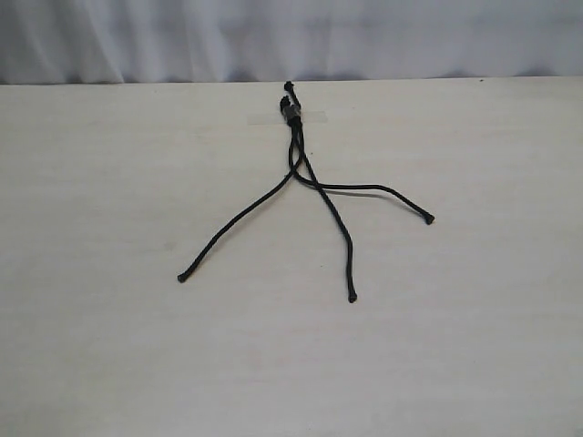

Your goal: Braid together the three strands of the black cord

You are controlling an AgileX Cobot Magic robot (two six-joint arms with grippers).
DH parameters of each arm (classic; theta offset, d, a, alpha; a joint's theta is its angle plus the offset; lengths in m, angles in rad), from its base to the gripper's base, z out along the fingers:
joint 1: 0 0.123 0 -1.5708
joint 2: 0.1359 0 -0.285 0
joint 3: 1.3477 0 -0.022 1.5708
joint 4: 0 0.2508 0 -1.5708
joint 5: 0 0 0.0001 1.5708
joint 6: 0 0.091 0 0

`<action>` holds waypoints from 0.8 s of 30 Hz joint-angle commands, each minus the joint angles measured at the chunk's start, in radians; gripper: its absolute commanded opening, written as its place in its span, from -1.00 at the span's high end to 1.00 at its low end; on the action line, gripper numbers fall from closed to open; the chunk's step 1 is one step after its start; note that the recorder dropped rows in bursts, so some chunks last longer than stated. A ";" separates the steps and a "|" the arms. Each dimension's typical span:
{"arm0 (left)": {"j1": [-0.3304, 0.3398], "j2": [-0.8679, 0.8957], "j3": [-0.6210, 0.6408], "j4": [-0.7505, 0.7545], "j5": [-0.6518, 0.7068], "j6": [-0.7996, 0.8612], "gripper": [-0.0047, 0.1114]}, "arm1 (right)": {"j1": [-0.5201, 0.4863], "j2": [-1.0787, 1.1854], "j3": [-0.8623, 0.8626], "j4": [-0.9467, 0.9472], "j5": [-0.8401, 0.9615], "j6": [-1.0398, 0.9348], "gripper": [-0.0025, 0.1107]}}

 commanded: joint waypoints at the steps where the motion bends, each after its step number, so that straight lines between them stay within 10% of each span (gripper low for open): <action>1: -0.003 -0.003 0.003 -0.004 -0.006 0.006 0.92 | 0.000 -0.008 0.004 -0.062 0.005 -0.066 0.88; 12: -0.003 -0.003 0.003 -0.004 -0.008 0.006 0.92 | -0.250 -0.132 0.004 -0.060 0.077 0.004 0.88; 24: -0.003 -0.003 0.003 -0.004 -0.008 0.006 0.92 | -0.256 -0.200 0.004 -0.079 0.194 -0.009 0.88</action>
